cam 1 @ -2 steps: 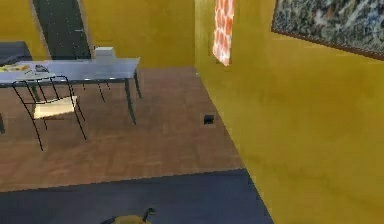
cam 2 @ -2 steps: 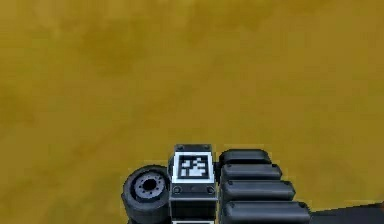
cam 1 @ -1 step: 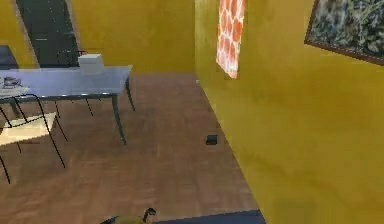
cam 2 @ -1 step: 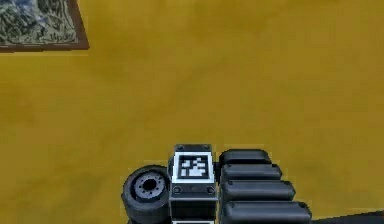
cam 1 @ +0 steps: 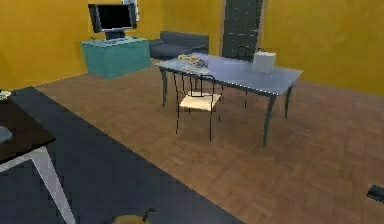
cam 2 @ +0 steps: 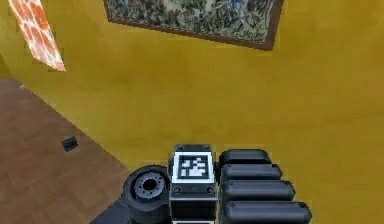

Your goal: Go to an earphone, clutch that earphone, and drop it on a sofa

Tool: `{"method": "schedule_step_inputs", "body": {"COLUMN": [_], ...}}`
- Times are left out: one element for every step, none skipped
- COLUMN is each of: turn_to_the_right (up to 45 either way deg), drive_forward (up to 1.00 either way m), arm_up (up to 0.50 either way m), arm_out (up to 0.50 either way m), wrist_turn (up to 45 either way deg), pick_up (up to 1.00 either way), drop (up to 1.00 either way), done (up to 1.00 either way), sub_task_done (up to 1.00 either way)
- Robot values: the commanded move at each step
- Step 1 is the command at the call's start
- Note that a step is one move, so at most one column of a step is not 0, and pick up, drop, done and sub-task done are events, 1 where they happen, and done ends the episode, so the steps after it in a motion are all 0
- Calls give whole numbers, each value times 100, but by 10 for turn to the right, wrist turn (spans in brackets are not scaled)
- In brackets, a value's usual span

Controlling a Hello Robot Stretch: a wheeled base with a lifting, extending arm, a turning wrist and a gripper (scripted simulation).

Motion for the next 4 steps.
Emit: {"method": "schedule_step_inputs", "body": {"turn_to_the_right": [-150,0,0,390], "drive_forward": [0,25,95,0], "arm_up": [0,0,0,0], "arm_out": [0,0,0,0], "wrist_turn": [0,0,0,0], "pick_up": [0,0,0,0], "drop": [0,0,0,0], "done": [0,0,0,0], "sub_task_done": [0,0,0,0]}}
